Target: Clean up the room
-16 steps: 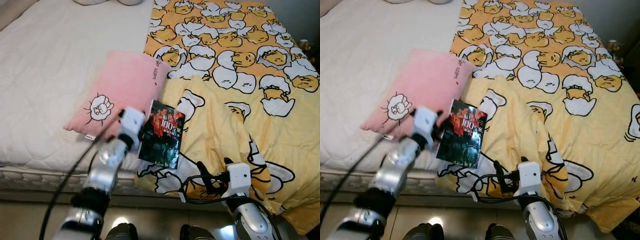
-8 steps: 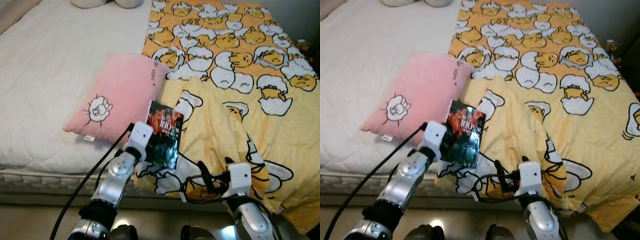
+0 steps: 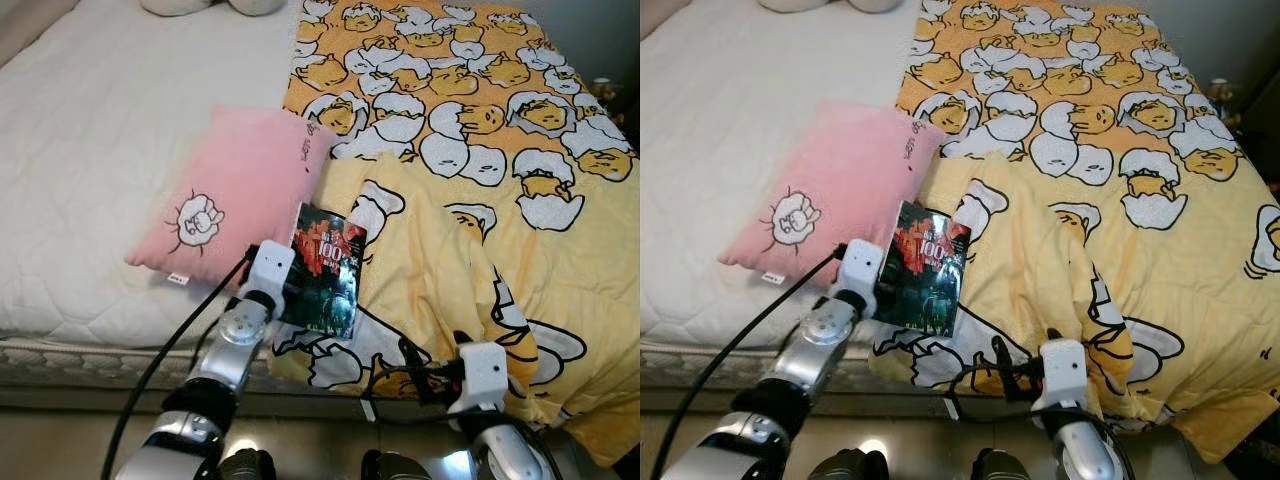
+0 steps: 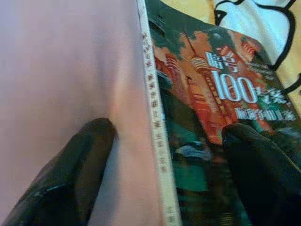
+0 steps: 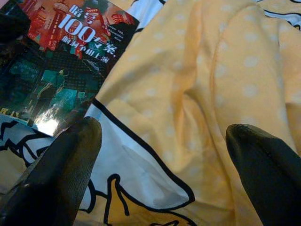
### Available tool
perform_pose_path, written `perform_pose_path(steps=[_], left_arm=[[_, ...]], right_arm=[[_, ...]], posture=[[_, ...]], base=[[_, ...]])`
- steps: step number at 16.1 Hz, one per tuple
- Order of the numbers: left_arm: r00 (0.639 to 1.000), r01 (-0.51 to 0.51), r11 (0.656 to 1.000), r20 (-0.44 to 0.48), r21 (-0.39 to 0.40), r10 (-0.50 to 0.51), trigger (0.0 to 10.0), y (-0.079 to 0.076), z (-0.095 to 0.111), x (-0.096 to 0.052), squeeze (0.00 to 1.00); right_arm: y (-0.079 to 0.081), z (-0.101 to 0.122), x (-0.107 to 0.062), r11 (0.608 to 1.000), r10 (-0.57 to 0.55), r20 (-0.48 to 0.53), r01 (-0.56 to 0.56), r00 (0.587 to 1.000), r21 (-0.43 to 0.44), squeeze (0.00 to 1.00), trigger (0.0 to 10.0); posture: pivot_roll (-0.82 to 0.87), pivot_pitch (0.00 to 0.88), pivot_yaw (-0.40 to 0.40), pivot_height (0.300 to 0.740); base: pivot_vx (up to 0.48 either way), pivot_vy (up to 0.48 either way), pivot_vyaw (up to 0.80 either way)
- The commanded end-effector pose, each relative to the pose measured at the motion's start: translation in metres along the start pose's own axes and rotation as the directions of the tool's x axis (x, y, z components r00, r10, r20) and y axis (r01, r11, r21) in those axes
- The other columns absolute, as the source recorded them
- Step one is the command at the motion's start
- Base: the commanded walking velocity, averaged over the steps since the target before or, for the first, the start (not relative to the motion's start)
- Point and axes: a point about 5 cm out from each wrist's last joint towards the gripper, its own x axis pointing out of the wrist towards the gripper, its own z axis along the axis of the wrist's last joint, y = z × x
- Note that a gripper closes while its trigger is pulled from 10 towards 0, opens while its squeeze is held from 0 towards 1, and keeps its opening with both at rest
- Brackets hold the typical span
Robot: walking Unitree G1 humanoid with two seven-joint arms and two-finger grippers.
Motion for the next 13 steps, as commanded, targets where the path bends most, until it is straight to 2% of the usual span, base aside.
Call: perform_pose_path(steps=[1, 4, 6, 8, 12, 13], left_arm=[[0.999, 0.026, 0.999, -0.046, -0.040, -0.028, 10.0, -0.004, -0.007, 0.000, 0.00], [0.992, 0.055, 0.996, -0.106, -0.074, -0.063, 10.0, -0.009, -0.014, 0.002, 0.00], [0.986, 0.068, 0.987, -0.139, -0.147, -0.089, 10.0, -0.012, -0.020, 0.002, 0.00], [0.985, 0.080, 0.983, -0.140, -0.163, -0.103, 10.0, -0.013, -0.020, 0.002, 0.00], [0.974, 0.177, 0.971, -0.117, -0.160, -0.196, 10.0, -0.027, -0.020, 0.000, 0.00], [0.965, 0.209, 0.957, -0.118, -0.202, -0.236, 10.0, -0.032, -0.022, 0.000, 0.00]], right_arm=[[-0.002, 0.002, -0.002, 1.000, -0.013, 0.002, 0.013, 1.000, -0.008, 0.00, 10.0], [-0.003, 0.002, -0.005, 1.000, -0.017, -0.003, 0.017, 1.000, -0.009, 0.00, 10.0], [-0.002, 0.001, -0.006, 1.000, -0.018, -0.007, 0.018, 1.000, -0.008, 0.00, 10.0], [-0.002, 0.001, -0.006, 1.000, -0.018, -0.008, 0.017, 1.000, -0.009, 0.00, 10.0], [-0.002, 0.000, -0.009, 1.000, -0.020, -0.022, 0.020, 1.000, -0.010, 0.00, 10.0], [-0.002, -0.001, -0.009, 1.000, -0.019, -0.024, 0.019, 1.000, -0.010, 0.00, 10.0]], posture=[[-0.16, 0.139, 0.001, 0.740], [-0.17, 0.145, 0.002, 0.740], [-0.17, 0.150, 0.002, 0.740], [-0.17, 0.152, 0.003, 0.740], [-0.18, 0.159, 0.006, 0.740], [-0.17, 0.160, 0.006, 0.740]], base=[[0.000, 0.000, 0.00], [0.000, 0.000, 0.00], [0.000, 0.000, 0.00], [0.000, 0.000, 0.00], [0.000, 0.000, 0.00], [0.000, 0.000, 0.00]])
